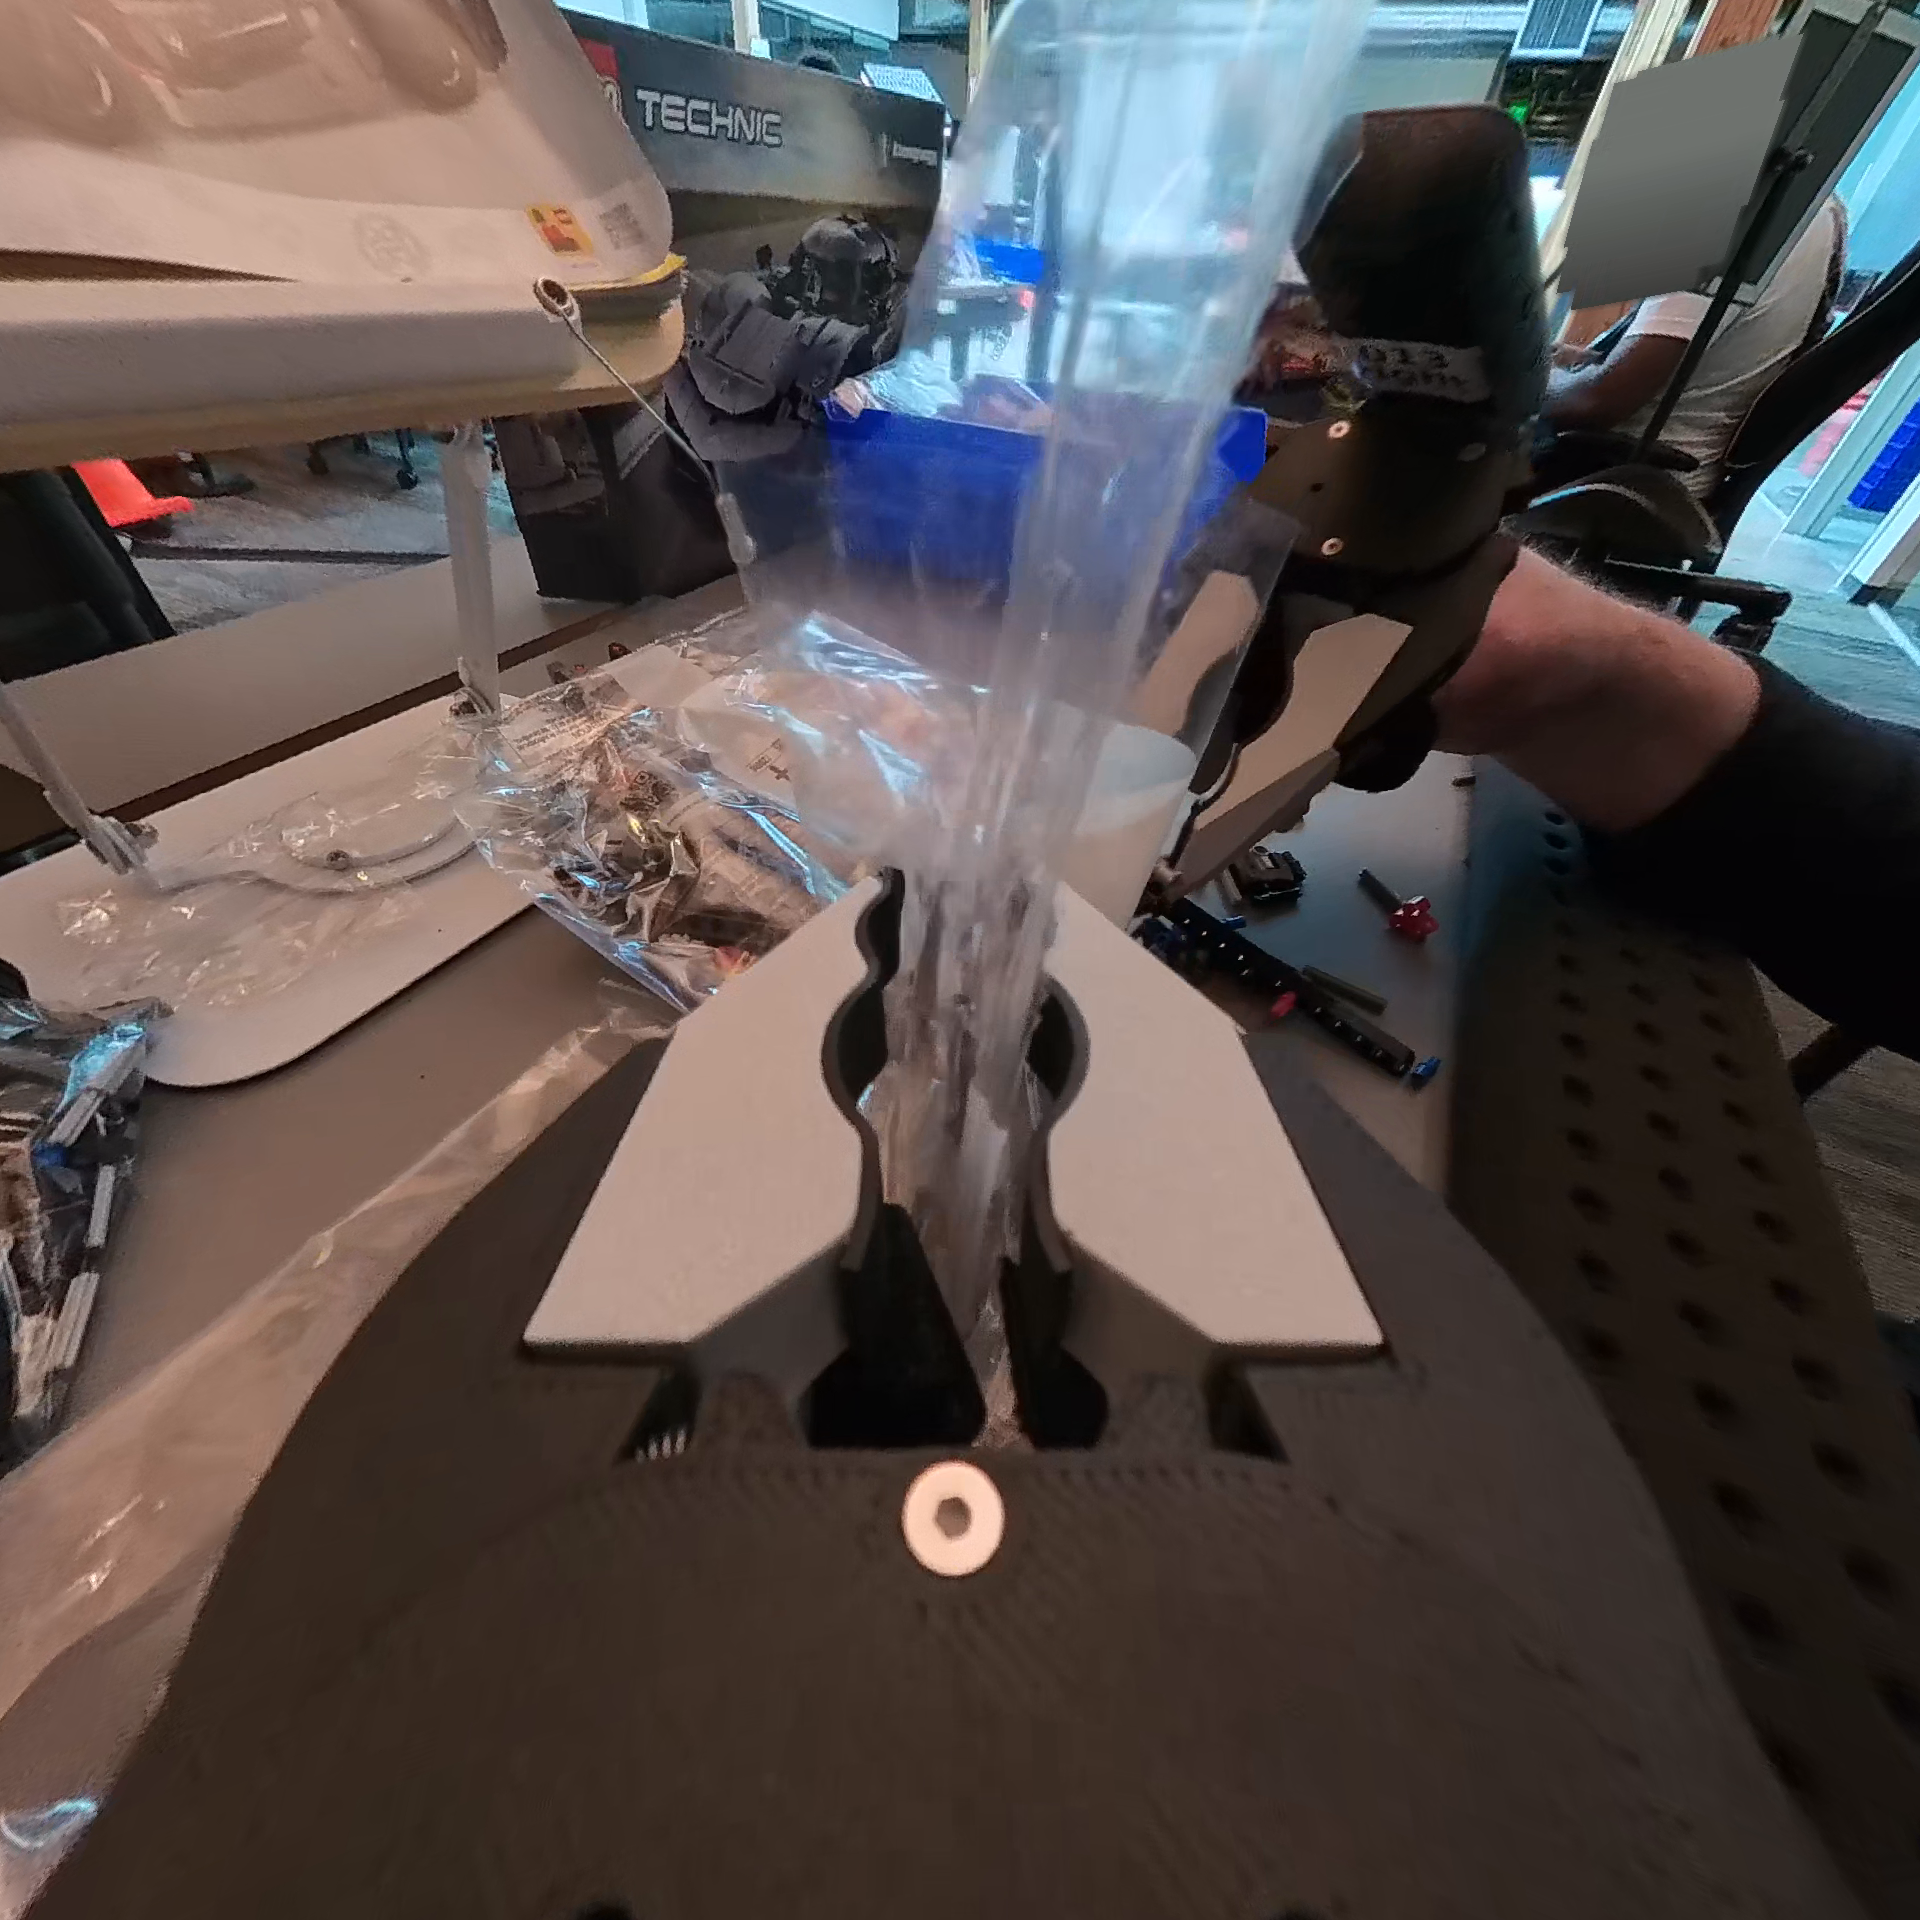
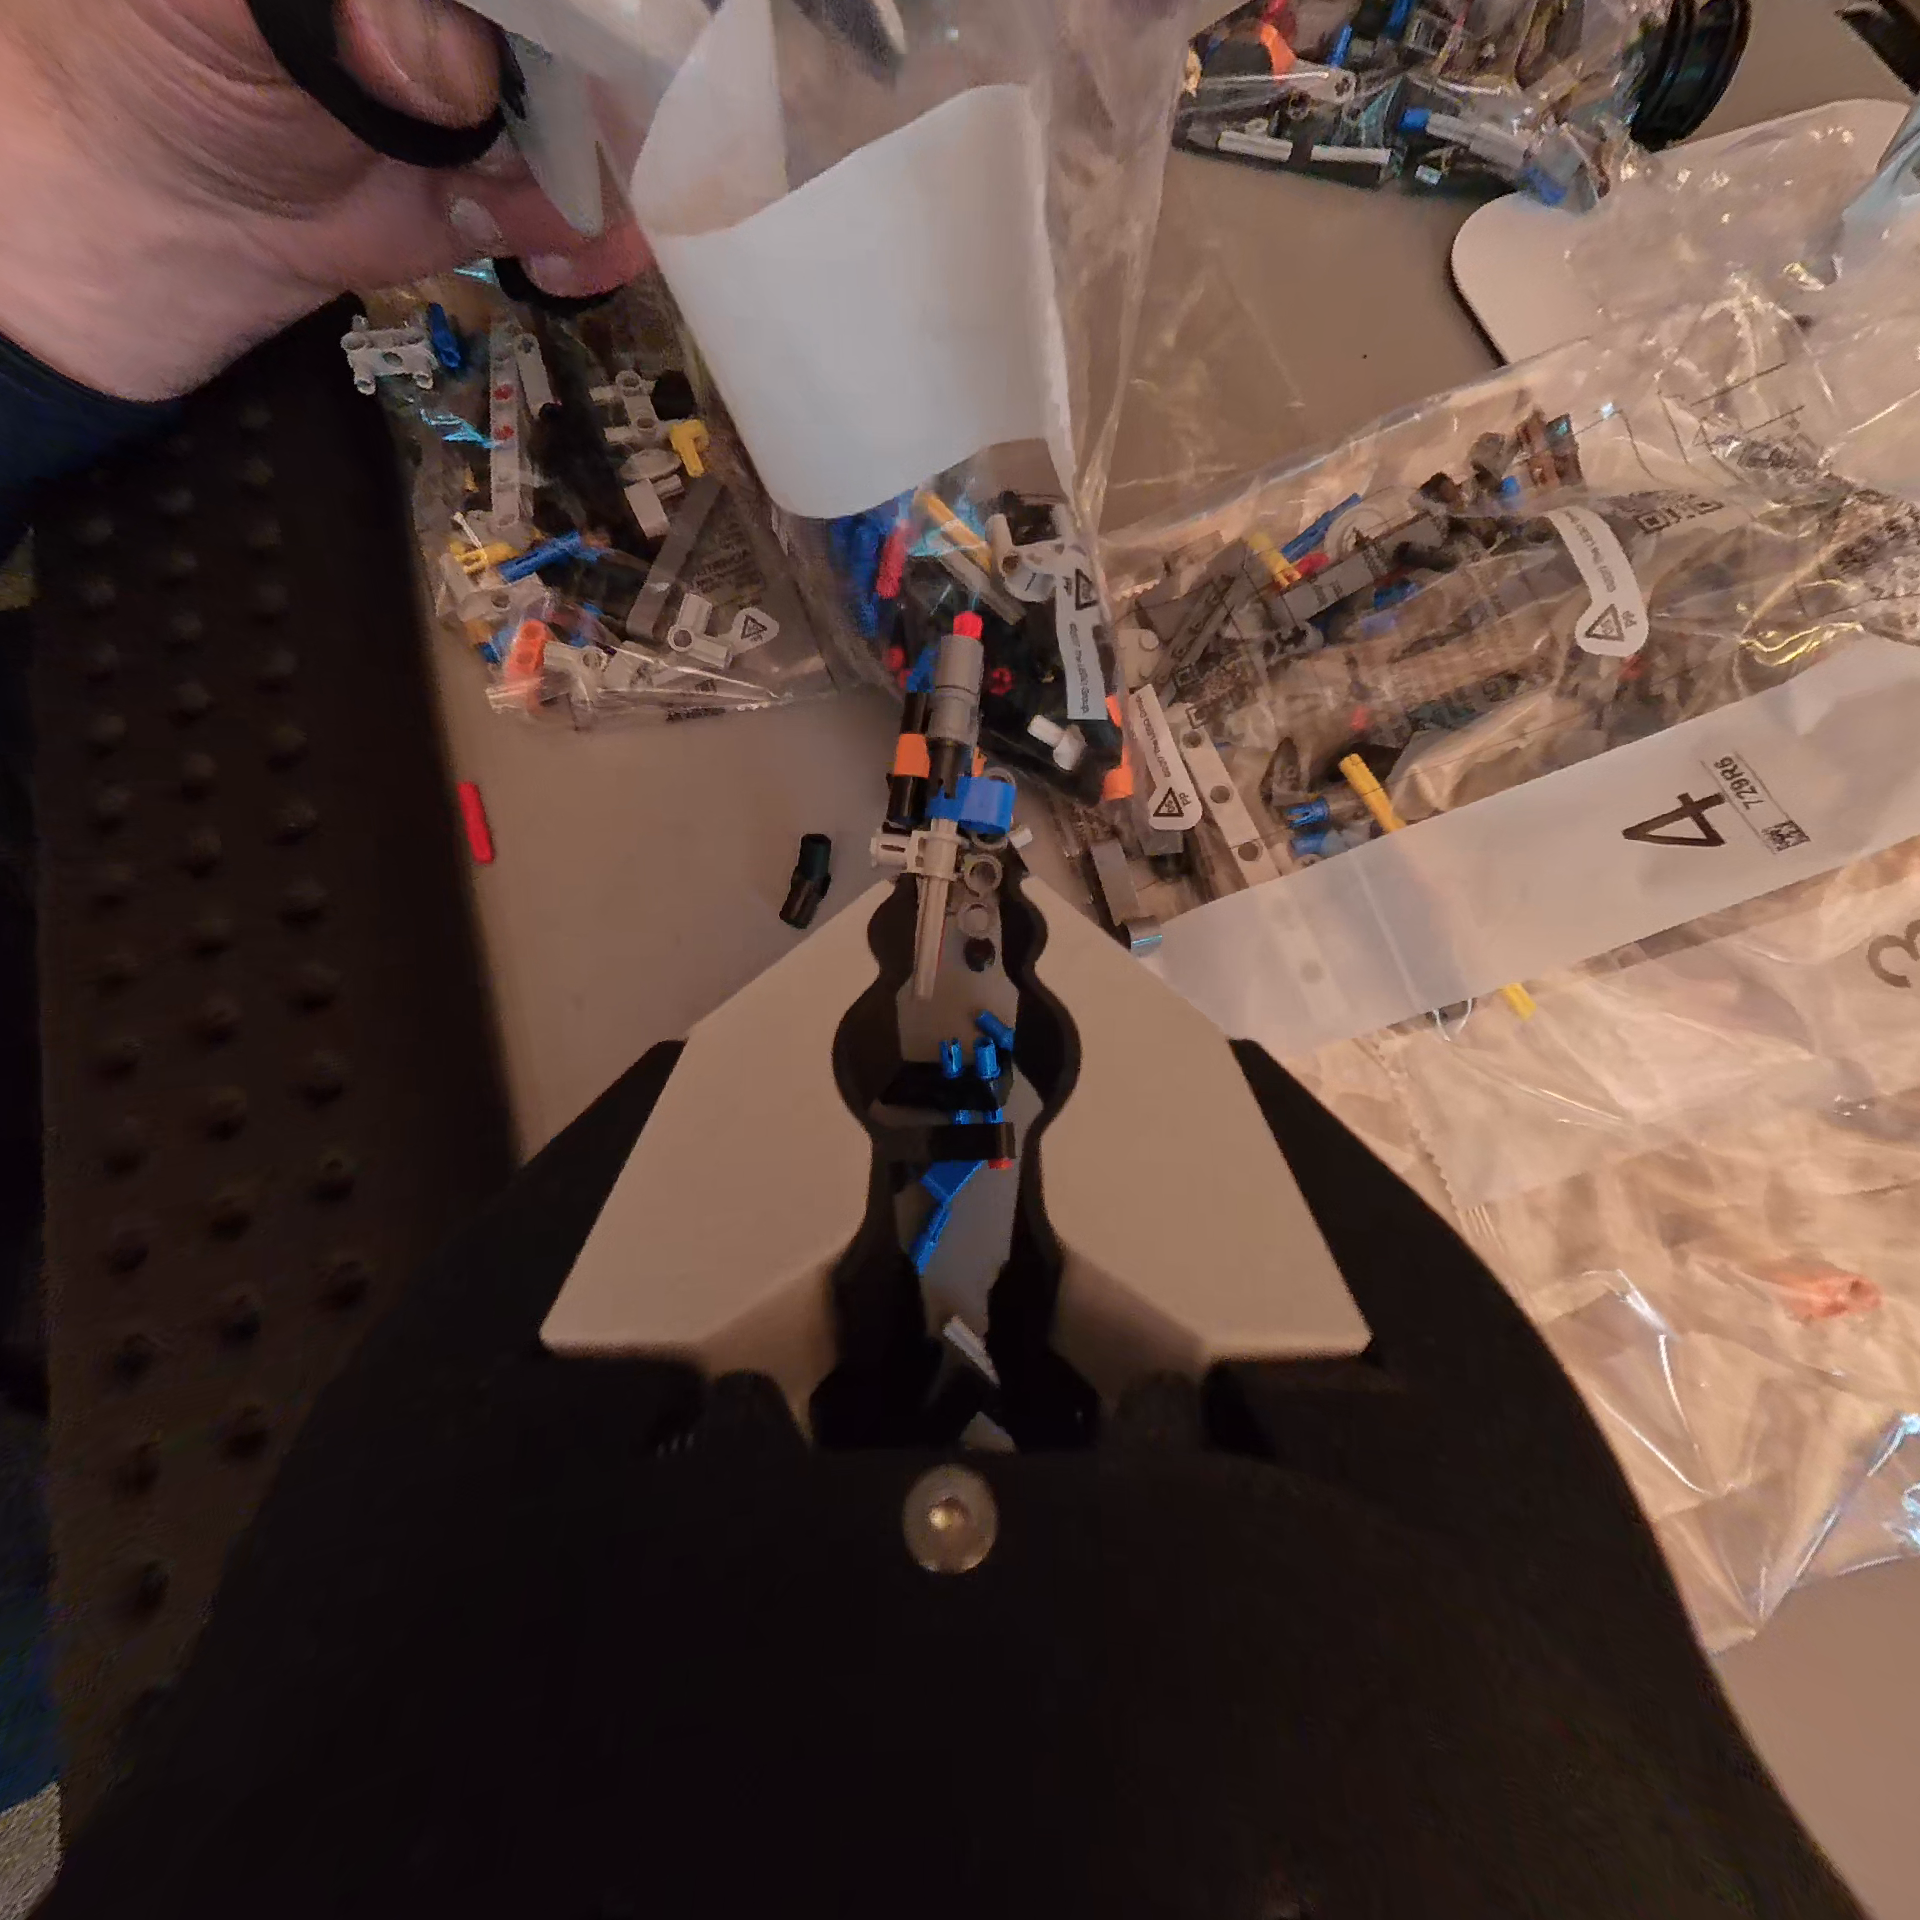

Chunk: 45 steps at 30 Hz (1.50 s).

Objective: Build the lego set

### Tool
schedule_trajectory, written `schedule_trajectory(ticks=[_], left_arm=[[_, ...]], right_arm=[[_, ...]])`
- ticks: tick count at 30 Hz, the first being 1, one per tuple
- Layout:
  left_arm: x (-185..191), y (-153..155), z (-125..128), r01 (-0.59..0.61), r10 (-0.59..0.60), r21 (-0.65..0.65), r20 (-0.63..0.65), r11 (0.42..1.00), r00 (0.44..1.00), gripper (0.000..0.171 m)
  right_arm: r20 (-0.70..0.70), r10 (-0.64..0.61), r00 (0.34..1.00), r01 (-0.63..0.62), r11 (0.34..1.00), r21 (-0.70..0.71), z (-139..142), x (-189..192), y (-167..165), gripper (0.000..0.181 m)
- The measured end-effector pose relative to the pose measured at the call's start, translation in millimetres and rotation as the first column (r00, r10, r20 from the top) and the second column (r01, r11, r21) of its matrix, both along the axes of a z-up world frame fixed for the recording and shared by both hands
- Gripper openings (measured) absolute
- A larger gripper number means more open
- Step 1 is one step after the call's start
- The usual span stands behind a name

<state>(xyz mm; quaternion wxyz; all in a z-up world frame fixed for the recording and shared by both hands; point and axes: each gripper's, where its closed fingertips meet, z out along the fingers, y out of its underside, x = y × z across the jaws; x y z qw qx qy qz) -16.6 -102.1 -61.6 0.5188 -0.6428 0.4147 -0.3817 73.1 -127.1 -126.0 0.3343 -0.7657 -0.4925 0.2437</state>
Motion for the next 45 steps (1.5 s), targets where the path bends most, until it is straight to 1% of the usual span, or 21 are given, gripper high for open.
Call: schedule_trajectory(ticks=[12,25,45], left_arm=[[3.4,-2.2,-3.5,0.014,-0.014,-0.011,-0.012,1.000,1.000,0.021],[9.7,-6.9,-12.7,0.045,-0.046,-0.027,-0.062,0.999,0.997,0.021],[12.5,-9.1,-19.0,0.056,-0.058,-0.033,-0.097,0.998,0.994,0.022]], right_arm=[[0.002,0.016,1.000,-0.016,1.000,0.011,-0.5,-1.8,-1.8,0.014],[-0.005,0.015,1.000,-0.015,1.000,0.014,0.0,-1.5,-0.8,0.014],[-0.015,0.014,1.000,-0.013,1.000,0.025,1.9,-0.7,-1.0,0.014]])
